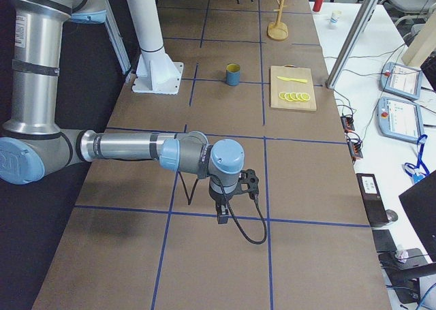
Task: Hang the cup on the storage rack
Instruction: 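Move the left gripper from near the rack toward the upright mug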
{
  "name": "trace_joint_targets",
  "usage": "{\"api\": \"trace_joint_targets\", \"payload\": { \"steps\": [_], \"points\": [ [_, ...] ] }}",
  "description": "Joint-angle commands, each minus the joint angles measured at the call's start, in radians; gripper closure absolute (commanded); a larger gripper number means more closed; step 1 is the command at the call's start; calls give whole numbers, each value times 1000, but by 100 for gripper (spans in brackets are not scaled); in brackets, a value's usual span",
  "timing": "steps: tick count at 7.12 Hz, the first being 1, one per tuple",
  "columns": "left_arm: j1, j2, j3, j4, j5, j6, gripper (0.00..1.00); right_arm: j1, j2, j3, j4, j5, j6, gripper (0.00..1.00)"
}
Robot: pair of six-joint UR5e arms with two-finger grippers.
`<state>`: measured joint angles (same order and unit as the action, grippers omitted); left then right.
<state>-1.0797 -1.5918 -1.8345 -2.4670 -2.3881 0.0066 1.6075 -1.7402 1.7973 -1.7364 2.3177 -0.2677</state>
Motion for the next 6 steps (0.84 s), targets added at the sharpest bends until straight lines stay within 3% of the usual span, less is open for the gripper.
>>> {"api": "trace_joint_targets", "payload": {
  "steps": [1,3,4,6],
  "points": [
    [149,-81,3,-59,195,-110,0,0,1,4,0,2,4,0],
    [432,-146,9,-154,503,-268,0,0,2,7,0,2,5,0],
    [551,-208,38,-155,609,-310,0,0,2,7,0,2,5,0],
    [613,-290,108,-156,658,-320,0,0,4,7,0,2,5,0]
  ]
}}
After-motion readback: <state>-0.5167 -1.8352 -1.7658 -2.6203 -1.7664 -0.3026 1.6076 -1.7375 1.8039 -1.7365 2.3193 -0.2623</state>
